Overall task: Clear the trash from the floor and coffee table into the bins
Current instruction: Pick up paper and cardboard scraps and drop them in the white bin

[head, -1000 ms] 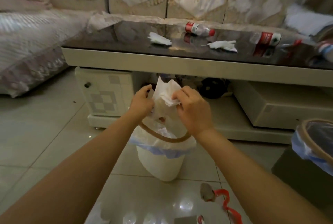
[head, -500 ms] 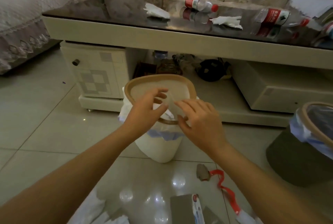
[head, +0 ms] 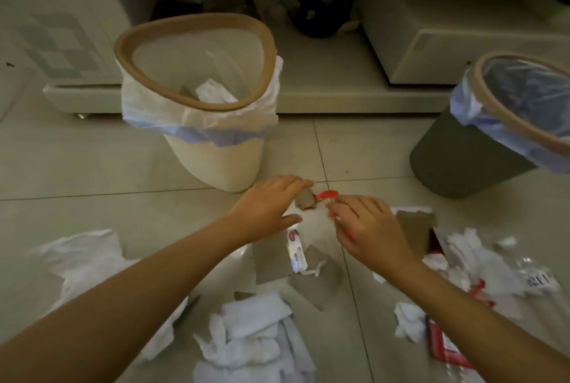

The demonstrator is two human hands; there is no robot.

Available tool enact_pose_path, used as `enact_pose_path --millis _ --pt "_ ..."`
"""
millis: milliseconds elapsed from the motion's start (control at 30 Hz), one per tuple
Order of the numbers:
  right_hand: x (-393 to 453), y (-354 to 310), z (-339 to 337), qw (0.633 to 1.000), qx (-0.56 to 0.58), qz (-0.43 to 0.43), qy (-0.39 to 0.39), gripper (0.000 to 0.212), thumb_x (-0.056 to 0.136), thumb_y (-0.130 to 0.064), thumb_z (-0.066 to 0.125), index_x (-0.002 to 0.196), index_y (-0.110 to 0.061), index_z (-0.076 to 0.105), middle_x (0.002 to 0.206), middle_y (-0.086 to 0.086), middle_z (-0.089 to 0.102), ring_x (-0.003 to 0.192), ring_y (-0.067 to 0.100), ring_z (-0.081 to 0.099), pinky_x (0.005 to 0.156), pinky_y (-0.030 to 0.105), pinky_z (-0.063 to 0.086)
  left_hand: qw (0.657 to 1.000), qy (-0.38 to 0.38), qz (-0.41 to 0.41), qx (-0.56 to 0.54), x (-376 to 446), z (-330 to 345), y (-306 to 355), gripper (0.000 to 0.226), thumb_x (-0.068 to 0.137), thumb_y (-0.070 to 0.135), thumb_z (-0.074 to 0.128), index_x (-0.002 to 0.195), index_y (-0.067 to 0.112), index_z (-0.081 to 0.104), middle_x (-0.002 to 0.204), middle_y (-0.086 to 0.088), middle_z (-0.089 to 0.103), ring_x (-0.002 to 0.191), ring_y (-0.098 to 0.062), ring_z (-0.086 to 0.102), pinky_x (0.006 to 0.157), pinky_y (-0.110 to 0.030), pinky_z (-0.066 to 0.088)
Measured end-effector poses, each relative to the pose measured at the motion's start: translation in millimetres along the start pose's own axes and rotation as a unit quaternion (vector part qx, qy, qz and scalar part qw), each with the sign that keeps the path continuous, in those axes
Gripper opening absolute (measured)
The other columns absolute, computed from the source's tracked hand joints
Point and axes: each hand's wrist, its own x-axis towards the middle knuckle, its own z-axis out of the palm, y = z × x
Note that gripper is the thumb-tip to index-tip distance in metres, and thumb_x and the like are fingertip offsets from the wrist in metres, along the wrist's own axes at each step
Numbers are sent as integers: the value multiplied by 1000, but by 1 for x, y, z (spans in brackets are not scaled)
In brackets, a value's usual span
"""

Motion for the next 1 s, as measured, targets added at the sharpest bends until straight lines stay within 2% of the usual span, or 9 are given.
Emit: enact_pose_path --millis 167,267,333,433,567,700,800,933,1000 --pt "-43 3 30 989 54 87 -104 53 79 -34 71 127 -16 58 129 6 58 112 26 57 92 40 47 984 -159 -37 73 15 42 -9 93 72 39 76 146 31 20 151 2 27 134 -23 31 102 -40 35" --pt "-65 -3 56 969 95 119 -194 71 80 -52 63 142 -26 38 148 2 38 133 22 38 106 37 31 955 -252 -19 156 20 61 -14 105 66 43 80 147 36 14 153 3 19 136 -23 26 97 -42 39" --pt "-75 -5 70 959 111 127 -227 81 78 -59 60 146 -30 26 153 0 27 138 20 29 110 34 25 946 -278 6 164 23 70 -15 100 63 44 81 144 38 22 149 4 23 132 -21 28 94 -42 40" --pt "-79 -10 82 959 108 111 -239 78 79 -59 58 145 -30 26 151 0 28 135 20 32 108 34 27 954 -255 49 153 24 82 -13 76 67 37 77 132 38 36 131 6 39 116 -17 37 86 -36 40" --pt "-74 -13 89 963 108 107 -222 66 80 -52 60 137 -28 35 136 -1 41 120 20 43 98 33 36 963 -227 56 132 25 90 -15 60 69 39 76 121 35 46 120 8 45 109 -16 37 86 -33 38" --pt "-61 -15 93 960 108 149 -210 73 74 -50 67 135 -27 35 130 -2 42 111 19 46 87 33 41 972 -213 -3 104 31 84 -21 51 68 42 77 109 31 50 113 10 52 100 -12 45 79 -28 36" --pt "-53 -18 96 946 151 193 -214 86 66 -47 78 136 -28 31 127 0 42 110 19 45 86 30 43 975 -202 -96 0 38 73 -26 39 71 32 76 102 30 52 103 11 62 85 -8 52 68 -24 36" --pt "-44 -14 103 909 207 282 -227 94 54 -42 87 132 -24 37 126 4 45 114 20 44 87 27 41 988 -115 -59 -88 54 60 -31 46 69 5 74 109 23 60 110 5 63 93 -13 58 70 -22 45" --pt "-42 -11 106 904 197 301 -233 86 53 -44 87 125 -22 45 123 3 47 112 20 45 86 27 41 993 -105 -21 -45 67 59 -27 56 71 7 74 122 24 58 113 5 64 97 -17 57 72 -24 43"
